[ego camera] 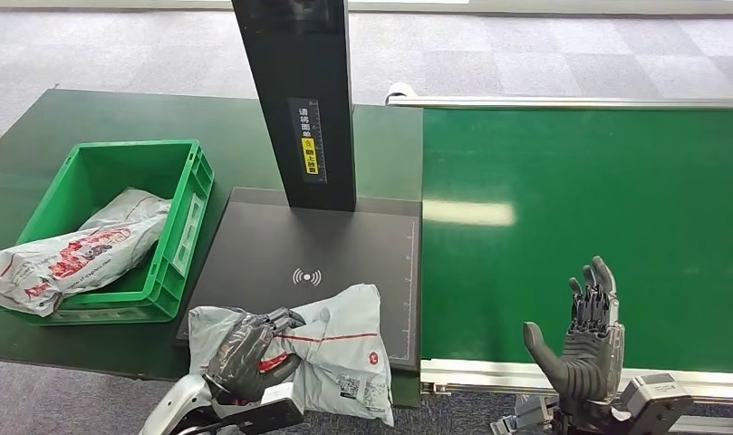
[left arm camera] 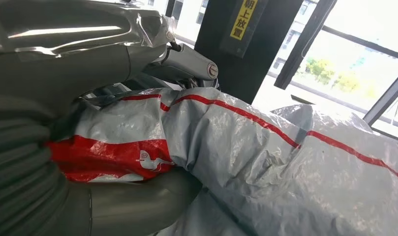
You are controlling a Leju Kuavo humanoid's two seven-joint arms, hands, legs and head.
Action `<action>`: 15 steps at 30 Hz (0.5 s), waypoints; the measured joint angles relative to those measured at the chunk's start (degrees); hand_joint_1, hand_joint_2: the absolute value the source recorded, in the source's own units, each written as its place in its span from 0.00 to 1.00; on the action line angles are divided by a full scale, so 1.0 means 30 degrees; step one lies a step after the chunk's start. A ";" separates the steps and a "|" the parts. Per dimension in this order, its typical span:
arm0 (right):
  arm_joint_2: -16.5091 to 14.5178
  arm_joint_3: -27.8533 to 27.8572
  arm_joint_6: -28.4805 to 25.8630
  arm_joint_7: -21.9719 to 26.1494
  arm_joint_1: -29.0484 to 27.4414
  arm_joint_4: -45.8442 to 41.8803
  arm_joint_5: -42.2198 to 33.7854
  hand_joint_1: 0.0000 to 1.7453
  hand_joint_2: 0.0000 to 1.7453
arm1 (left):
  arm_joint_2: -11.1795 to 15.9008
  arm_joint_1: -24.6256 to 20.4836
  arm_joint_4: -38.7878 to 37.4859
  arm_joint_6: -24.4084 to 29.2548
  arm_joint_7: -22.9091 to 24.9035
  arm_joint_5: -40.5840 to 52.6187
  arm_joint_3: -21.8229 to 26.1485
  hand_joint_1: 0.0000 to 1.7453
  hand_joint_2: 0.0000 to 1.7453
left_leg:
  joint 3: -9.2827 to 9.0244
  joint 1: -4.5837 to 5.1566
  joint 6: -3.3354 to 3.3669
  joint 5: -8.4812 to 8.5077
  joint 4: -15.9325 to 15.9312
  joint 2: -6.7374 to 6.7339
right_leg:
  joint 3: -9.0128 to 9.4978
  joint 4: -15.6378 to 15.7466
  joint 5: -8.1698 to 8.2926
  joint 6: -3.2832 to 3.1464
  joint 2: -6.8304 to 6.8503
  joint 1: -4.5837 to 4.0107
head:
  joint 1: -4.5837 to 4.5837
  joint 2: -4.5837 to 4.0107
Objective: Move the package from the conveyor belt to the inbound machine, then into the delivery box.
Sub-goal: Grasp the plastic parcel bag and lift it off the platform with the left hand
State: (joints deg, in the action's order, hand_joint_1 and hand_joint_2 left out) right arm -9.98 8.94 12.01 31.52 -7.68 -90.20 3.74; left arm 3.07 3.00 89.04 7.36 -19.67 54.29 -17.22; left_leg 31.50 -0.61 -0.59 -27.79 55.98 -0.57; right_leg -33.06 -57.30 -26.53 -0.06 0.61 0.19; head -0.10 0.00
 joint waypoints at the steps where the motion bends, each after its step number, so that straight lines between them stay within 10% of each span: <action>1: -0.0018 0.0049 0.0005 -0.0002 -0.0021 -0.0040 0.0005 0.00 1.00 | 0.0066 0.0010 0.0218 -0.0098 -0.0025 -0.0156 0.0063 1.00 1.00 | 0.0006 0.0000 -0.0001 -0.0005 0.0000 -0.0005 | -0.0008 0.0000 -0.0002 0.0002 -0.0001 0.0000 | 0.0000 0.0000; 15: -0.0230 0.0605 -0.0004 0.0144 -0.0239 -0.0342 0.0051 0.00 1.00 | 0.0830 0.0001 0.3141 0.1119 -0.2339 -0.3495 0.1342 1.00 1.00 | 0.0038 -0.0003 -0.0006 -0.0023 0.0001 -0.0016 | -0.0056 0.0000 -0.0015 0.0005 -0.0007 -0.0006 | -0.0002 0.0000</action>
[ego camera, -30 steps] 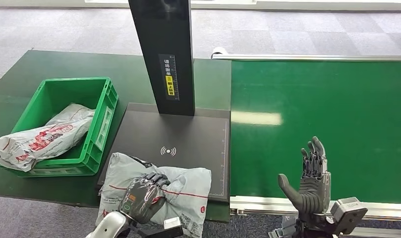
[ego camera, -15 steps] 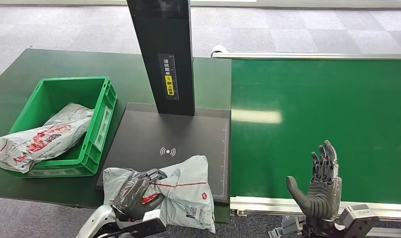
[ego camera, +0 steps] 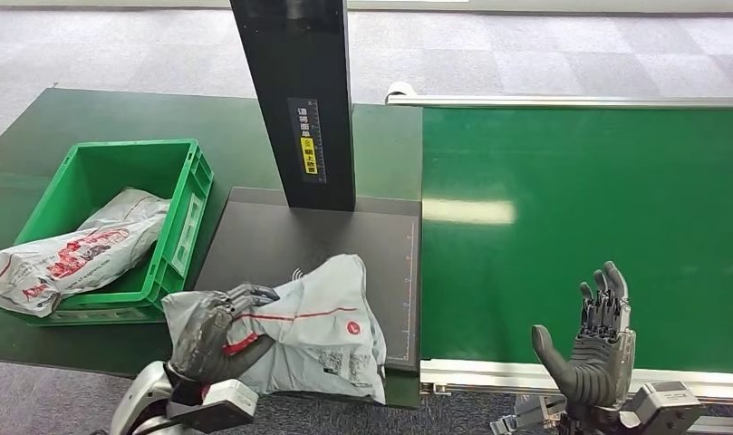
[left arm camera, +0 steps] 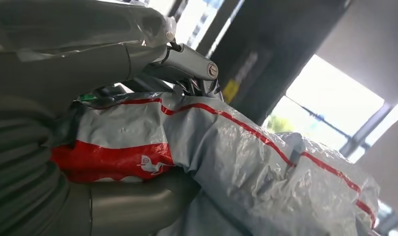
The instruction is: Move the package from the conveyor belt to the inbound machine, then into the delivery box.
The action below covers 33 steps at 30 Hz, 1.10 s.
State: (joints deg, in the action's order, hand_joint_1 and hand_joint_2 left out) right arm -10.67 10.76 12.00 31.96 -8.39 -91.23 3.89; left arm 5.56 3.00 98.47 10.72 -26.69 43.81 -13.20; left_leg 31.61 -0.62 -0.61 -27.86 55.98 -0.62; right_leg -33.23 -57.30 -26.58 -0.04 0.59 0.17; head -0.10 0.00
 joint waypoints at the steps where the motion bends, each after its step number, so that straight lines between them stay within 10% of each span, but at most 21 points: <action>1: -0.0027 0.0062 0.0000 0.0047 -0.0008 -0.0016 0.0013 0.00 1.00 | 0.0104 -0.0217 0.0425 0.0309 -0.0051 0.0060 0.0316 1.00 1.00 | 0.0000 -0.0002 -0.0001 0.0001 0.0000 0.0000 | 0.0000 0.0000 0.0000 -0.0001 0.0000 -0.0002 | 0.0002 0.0000; 15: 0.0426 -0.1164 -0.1763 0.0204 0.0637 0.0526 -0.0754 0.00 1.00 | 0.3186 -0.7044 -0.0231 0.6803 0.1847 0.2338 0.8435 1.00 1.00 | -0.0011 -0.0036 -0.0030 0.0028 -0.0001 -0.0034 | 0.0009 -0.0020 0.0008 -0.0035 -0.0033 -0.0043 | 0.0006 0.0000; 33: 0.1260 -0.2699 -0.2597 -0.0173 0.2034 0.1860 -0.1464 0.00 1.00 | 0.7334 -1.2051 -1.0868 0.8415 0.6130 1.0647 0.9386 0.94 1.00 | 0.0022 -0.0044 -0.0040 0.0030 0.0002 -0.0039 | -0.0041 -0.0022 0.0009 -0.0041 -0.0042 -0.0053 | 0.0011 0.0000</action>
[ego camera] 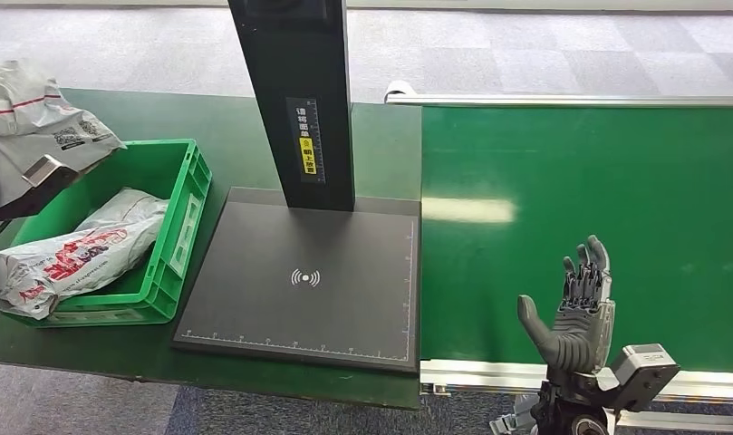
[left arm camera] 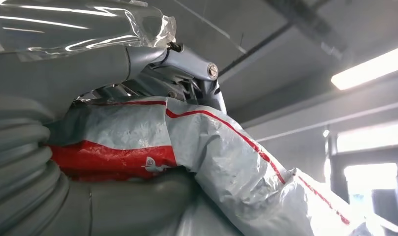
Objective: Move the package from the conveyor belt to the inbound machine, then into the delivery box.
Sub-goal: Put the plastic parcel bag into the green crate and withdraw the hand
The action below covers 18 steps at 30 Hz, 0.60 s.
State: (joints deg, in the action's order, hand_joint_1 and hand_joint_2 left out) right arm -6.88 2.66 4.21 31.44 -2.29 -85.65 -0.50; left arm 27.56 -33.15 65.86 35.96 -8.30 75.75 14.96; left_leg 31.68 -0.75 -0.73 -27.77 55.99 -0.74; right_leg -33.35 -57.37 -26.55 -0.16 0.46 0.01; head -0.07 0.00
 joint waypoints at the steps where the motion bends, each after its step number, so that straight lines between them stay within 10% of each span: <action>1: 0.0000 -0.0024 -0.0002 0.0000 0.0009 0.0020 0.0000 0.00 1.00 | 0.0085 -0.0251 -0.0603 -0.0004 0.0047 0.0158 -0.0051 0.91 1.00 | 0.0003 0.0001 0.0000 0.0000 0.0001 0.0001 | -0.0003 0.0000 0.0000 0.0000 0.0000 0.0001 | 0.0000 0.0000; 7: 0.0000 -0.0049 -0.0004 -0.0002 0.0004 0.0033 0.0002 0.00 1.00 | 0.0213 -0.0964 -0.2133 0.0015 0.0120 0.0545 -0.0330 0.82 1.00 | 0.0008 0.0005 0.0000 0.0000 0.0003 0.0011 | -0.0004 0.0001 0.0000 0.0001 0.0003 0.0005 | 0.0002 0.0000; 11: 0.0000 -0.0038 -0.0004 -0.0018 -0.0020 0.0033 0.0075 0.00 1.00 | 0.0056 -0.1465 -0.3022 -0.0104 0.0725 0.1311 -0.1266 0.00 1.00 | 0.0008 0.0006 0.0000 -0.0001 0.0008 -0.0004 | -0.0016 0.0003 0.0002 0.0002 -0.0003 0.0006 | 0.0002 0.0000; 18: 0.0000 0.0026 -0.0004 -0.0031 -0.0220 -0.0007 0.0087 0.00 1.00 | -0.0354 -0.1655 -0.3051 -0.0700 0.0969 0.1190 -0.2022 0.00 1.00 | 0.0012 0.0004 0.0000 -0.0001 0.0007 -0.0013 | -0.0024 0.0003 0.0002 0.0002 -0.0011 0.0004 | 0.0000 0.0000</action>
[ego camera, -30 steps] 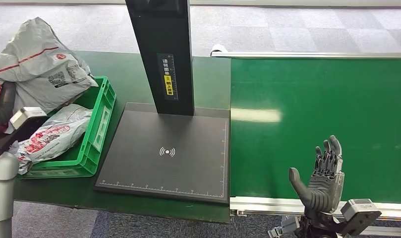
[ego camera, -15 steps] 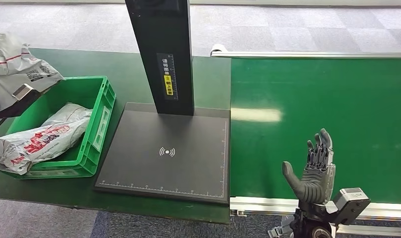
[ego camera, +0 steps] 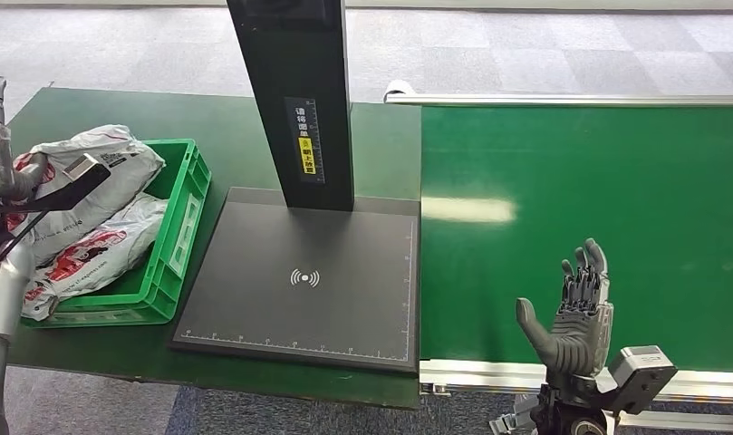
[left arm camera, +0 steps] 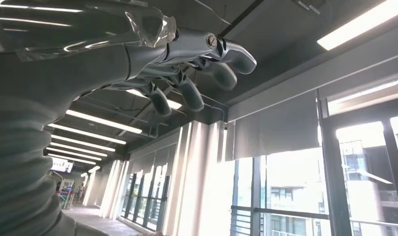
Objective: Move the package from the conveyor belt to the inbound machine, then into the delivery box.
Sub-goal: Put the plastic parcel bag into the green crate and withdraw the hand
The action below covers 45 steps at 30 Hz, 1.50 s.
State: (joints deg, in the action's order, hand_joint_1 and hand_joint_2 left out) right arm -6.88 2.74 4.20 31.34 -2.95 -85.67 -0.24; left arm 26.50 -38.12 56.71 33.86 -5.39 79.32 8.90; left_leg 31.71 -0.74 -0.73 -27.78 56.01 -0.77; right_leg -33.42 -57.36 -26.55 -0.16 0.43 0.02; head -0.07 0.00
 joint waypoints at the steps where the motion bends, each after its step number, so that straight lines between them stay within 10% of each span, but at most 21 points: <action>1: 0.0000 0.0005 0.0000 0.0000 -0.0024 -0.0009 0.0000 0.00 1.00 | -0.0042 -0.0008 0.0022 -0.0031 -0.0011 -0.0042 -0.0084 0.00 1.00 | 0.0000 0.0000 0.0000 0.0000 0.0000 -0.0002 | 0.0000 0.0000 0.0000 0.0000 -0.0002 0.0000 | 0.0000 0.0000; 13: 0.0000 0.0053 0.0000 0.0000 -0.0197 -0.0067 0.0084 0.00 1.00 | -0.0102 0.0933 0.1865 0.1079 0.1164 0.2692 -0.0774 0.00 1.00 | 0.0011 0.0000 0.0000 -0.0001 0.0000 0.0000 | -0.0002 0.0000 0.0000 0.0000 -0.0003 0.0001 | 0.0000 0.0000; 27: 0.0062 0.0089 -0.0042 0.0122 -0.0695 -0.0244 0.0432 0.00 1.00 | 0.0117 0.0261 0.0015 -0.3697 0.4050 0.2553 -0.1874 0.00 1.00 | 0.0002 0.0000 -0.0001 -0.0001 0.0000 0.0004 | -0.0002 0.0001 0.0000 -0.0001 -0.0002 0.0001 | 0.0000 0.0000; 36: -0.0202 0.0501 0.0381 0.0222 -0.1342 -0.1053 0.1226 0.00 1.00 | -0.1641 -0.1288 -0.2448 -1.1805 -0.2165 -1.0508 -0.0824 0.00 1.00 | 0.0003 0.0009 0.0002 -0.0002 0.0002 -0.0001 | 0.0013 0.0001 0.0004 0.0004 -0.0004 0.0014 | -0.0002 0.0000; 41: -0.0282 0.0725 0.0619 0.0262 -0.1289 -0.1148 0.1248 0.00 1.00 | -0.3365 0.1855 0.1077 -1.8579 -0.6005 -2.5627 -0.0007 0.00 1.00 | -0.0008 0.0047 0.0001 -0.0039 -0.0001 -0.0082 | -0.0003 0.0001 -0.0003 0.0008 -0.0074 0.0054 | -0.0004 0.0000; 45: -0.0240 0.0760 0.0534 0.0186 -0.1039 -0.0989 0.1229 0.00 1.00 | -0.4927 0.4886 0.4384 -1.9489 -0.6986 -2.9637 -0.1018 0.00 1.00 | -0.0018 0.0060 0.0015 -0.0070 0.0000 -0.0073 | 0.0005 0.0010 -0.0027 0.0040 -0.0076 0.0072 | -0.0007 0.0000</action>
State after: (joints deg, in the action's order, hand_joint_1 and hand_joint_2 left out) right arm -7.61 5.02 5.80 31.90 -6.07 -88.64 3.45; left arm 11.72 -23.46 69.86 -24.61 -26.35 -9.59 5.84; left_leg 31.66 -0.56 -0.69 -27.99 56.01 -0.99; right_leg -33.41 -57.33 -26.63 -0.04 0.20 0.23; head -0.09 0.00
